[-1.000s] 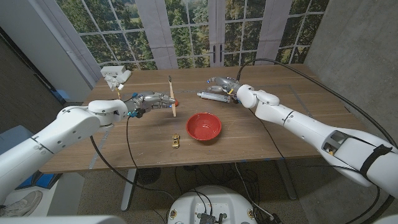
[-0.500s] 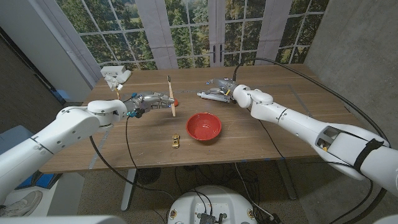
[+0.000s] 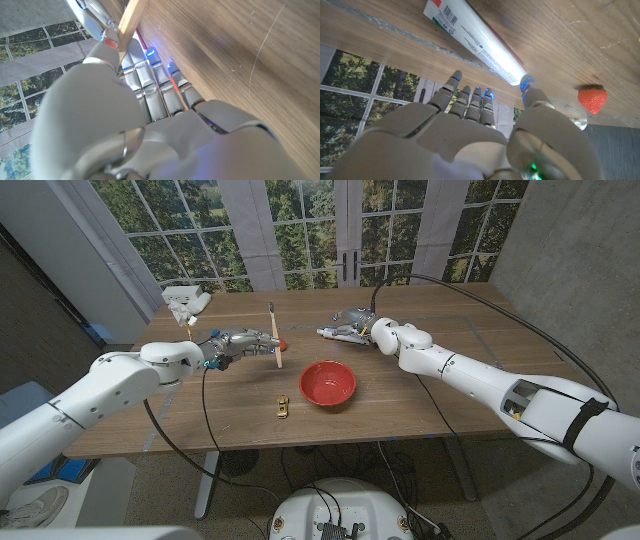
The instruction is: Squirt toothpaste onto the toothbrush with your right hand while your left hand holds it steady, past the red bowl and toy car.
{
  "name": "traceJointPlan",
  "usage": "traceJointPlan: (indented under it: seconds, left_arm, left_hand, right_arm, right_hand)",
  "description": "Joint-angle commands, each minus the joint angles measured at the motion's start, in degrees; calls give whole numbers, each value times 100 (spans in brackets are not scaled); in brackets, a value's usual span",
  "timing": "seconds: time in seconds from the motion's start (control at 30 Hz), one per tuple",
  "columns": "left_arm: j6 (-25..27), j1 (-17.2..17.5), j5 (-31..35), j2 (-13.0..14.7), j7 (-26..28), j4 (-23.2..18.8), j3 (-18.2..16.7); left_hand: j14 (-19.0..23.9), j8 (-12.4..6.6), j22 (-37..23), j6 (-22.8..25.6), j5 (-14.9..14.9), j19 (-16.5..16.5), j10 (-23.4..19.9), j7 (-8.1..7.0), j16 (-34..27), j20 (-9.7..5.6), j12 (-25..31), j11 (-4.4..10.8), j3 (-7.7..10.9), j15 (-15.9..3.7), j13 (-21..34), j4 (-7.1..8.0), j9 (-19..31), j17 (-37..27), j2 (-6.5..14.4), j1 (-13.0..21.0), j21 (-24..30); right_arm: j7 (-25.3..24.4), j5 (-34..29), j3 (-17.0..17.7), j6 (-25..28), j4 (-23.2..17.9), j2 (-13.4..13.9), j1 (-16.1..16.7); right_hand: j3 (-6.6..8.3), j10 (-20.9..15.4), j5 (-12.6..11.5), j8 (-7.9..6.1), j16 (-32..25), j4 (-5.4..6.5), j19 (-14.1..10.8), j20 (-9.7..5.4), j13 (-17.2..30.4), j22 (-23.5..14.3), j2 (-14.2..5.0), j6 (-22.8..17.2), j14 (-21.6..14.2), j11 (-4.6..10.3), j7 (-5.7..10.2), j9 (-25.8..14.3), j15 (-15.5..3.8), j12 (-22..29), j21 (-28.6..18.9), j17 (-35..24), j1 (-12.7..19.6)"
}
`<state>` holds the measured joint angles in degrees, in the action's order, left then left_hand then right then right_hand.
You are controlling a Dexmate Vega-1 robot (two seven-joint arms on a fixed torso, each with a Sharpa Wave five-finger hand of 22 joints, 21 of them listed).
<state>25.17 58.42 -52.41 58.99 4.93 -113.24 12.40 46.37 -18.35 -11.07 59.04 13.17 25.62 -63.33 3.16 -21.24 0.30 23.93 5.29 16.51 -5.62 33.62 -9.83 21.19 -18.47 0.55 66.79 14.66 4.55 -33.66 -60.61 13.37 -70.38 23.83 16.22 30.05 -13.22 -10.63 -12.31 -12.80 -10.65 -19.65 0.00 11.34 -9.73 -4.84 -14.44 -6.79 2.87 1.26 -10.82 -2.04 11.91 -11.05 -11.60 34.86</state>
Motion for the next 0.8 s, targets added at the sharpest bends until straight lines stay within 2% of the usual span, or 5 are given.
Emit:
traceJointPlan:
  seconds: [0.03,0.37,0.53,0.8]
  left_arm:
    - [29,90,-46,17,106,-99,-55]
    - [28,131,-64,32,131,-122,-80]
    - [28,127,-67,28,132,-101,-77]
    - [23,136,-81,29,127,-70,-91]
  left_hand:
    - [40,1,-13,28,39,39,-378,20,23,3,41,333,-10,-813,36,-8,16,-34,643,694,28]
    - [41,14,-14,29,43,40,-382,24,26,5,33,333,-25,-814,39,-8,26,-35,644,699,33]
    - [43,15,-15,36,47,37,-384,18,27,7,23,339,-29,-813,31,-6,36,-36,650,702,34]
    - [35,28,-15,40,51,35,-379,20,36,8,22,342,-40,-812,50,-9,38,-34,647,708,37]
  right_arm:
    - [69,-251,-253,332,184,-132,-112]
    - [62,-335,-429,411,431,-273,-213]
    - [15,-371,-495,419,517,-333,-256]
    - [-68,-428,-645,389,861,-526,-389]
  right_hand:
    - [8,-105,15,-33,-33,14,-74,22,28,-26,-31,-105,-79,10,-17,-10,-21,49,-66,-31,107]
    - [21,-192,4,-42,-61,20,-137,-39,38,-27,-68,-167,-140,44,17,-13,-58,66,-79,-42,285]
    - [-26,-451,13,-94,-139,75,-182,-49,69,-32,-106,-361,-282,57,24,-19,-137,153,-84,-79,370]
    - [-107,-788,21,-178,-187,119,-216,-65,144,-34,-163,-682,-321,94,35,-26,-175,278,-82,-125,436]
